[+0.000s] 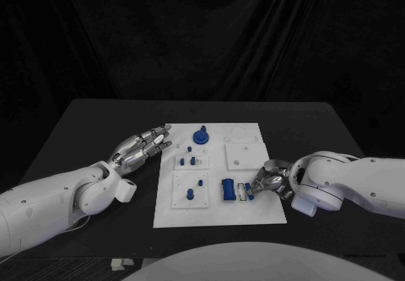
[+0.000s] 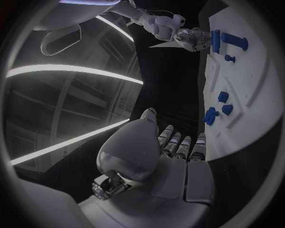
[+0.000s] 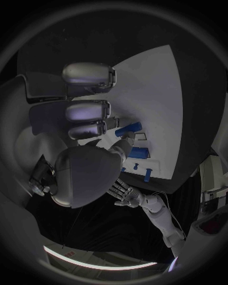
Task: Assemble the parts on the task board
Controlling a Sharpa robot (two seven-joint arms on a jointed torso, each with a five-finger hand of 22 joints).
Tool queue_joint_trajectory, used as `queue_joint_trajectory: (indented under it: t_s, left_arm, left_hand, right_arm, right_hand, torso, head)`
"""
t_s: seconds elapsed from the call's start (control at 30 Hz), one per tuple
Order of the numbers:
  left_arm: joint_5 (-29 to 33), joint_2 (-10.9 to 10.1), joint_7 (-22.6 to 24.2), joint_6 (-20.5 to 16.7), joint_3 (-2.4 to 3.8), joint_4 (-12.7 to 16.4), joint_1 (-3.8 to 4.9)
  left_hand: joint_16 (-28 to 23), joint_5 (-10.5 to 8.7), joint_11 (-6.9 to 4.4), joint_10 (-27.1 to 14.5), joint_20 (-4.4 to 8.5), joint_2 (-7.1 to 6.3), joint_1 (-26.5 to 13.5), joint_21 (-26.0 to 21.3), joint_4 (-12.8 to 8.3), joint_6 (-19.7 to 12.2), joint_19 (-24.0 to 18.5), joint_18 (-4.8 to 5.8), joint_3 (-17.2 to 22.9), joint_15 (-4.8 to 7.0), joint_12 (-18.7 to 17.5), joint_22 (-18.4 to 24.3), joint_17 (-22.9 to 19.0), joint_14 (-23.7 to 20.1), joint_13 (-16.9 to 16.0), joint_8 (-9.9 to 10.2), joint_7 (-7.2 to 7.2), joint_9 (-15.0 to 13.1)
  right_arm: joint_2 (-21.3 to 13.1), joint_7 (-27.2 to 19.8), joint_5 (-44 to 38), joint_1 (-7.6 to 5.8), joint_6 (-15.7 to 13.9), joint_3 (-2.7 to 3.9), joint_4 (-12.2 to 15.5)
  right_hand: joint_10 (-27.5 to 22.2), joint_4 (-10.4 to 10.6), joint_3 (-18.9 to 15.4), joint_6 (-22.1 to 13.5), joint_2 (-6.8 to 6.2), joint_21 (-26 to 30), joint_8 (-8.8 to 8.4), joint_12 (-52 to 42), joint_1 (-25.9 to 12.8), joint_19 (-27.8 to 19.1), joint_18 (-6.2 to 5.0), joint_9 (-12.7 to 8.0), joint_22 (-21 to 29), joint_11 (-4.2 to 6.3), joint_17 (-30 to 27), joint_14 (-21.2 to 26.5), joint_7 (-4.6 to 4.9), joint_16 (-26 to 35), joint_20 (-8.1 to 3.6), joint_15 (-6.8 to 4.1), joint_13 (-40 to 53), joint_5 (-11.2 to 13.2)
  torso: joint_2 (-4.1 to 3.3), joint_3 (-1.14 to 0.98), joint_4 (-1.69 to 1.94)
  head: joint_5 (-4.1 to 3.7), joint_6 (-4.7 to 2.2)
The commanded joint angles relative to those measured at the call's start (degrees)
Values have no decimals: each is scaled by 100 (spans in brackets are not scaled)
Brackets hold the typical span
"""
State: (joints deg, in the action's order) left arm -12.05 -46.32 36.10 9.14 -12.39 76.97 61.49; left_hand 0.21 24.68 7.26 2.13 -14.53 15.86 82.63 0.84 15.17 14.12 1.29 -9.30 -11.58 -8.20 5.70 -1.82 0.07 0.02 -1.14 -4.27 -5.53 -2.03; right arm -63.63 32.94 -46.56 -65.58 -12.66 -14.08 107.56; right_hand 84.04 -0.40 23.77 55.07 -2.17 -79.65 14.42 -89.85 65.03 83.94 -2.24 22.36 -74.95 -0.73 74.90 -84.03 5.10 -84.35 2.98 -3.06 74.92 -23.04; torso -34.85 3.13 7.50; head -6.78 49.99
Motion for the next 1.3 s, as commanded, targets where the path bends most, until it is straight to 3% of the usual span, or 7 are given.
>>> queue_joint_trajectory:
  t_s: [0.03,1.0,1.3]
  left_arm:
    - [31,15,53,66,5,5,-5]
    - [31,25,6,92,5,-10,-5]
    - [31,32,-5,100,5,-14,-5]
  left_hand:
    - [-21,25,45,13,-18,-13,61,32,-16,-34,2,-96,8,-25,-1,-3,-7,-2,-5,12,-14,5]
    - [-21,43,48,12,-31,-18,74,31,-34,-34,2,-95,13,-33,-3,0,-7,-2,-5,14,-27,3]
    - [-21,53,50,13,-35,-14,83,32,-44,-33,3,-95,21,-35,-1,-1,-7,-2,-5,15,-31,3]
  right_arm:
    - [3,188,27,21,30,-14,11]
    - [90,80,27,21,-118,-14,64]
    - [98,62,27,21,-148,-13,71]
  right_hand:
    - [596,12,-51,-10,21,0,2,-15,-69,170,-30,-3,-1168,43,189,-361,-23,-24,-24,-50,1508,-35]
    - [596,32,-113,-47,27,-3,11,-15,-77,172,-29,4,-1169,47,195,-362,-27,-27,-28,-54,1508,-105]
    - [596,142,-267,-69,39,12,37,-15,-173,167,-32,14,-1165,42,185,-361,-23,-24,-28,-50,1508,-144]
  torso:
    - [-4,-1,-3]
    - [-2,0,-4]
    - [-1,4,-4]
  head:
    - [-1,1]
    - [31,1]
    - [58,1]
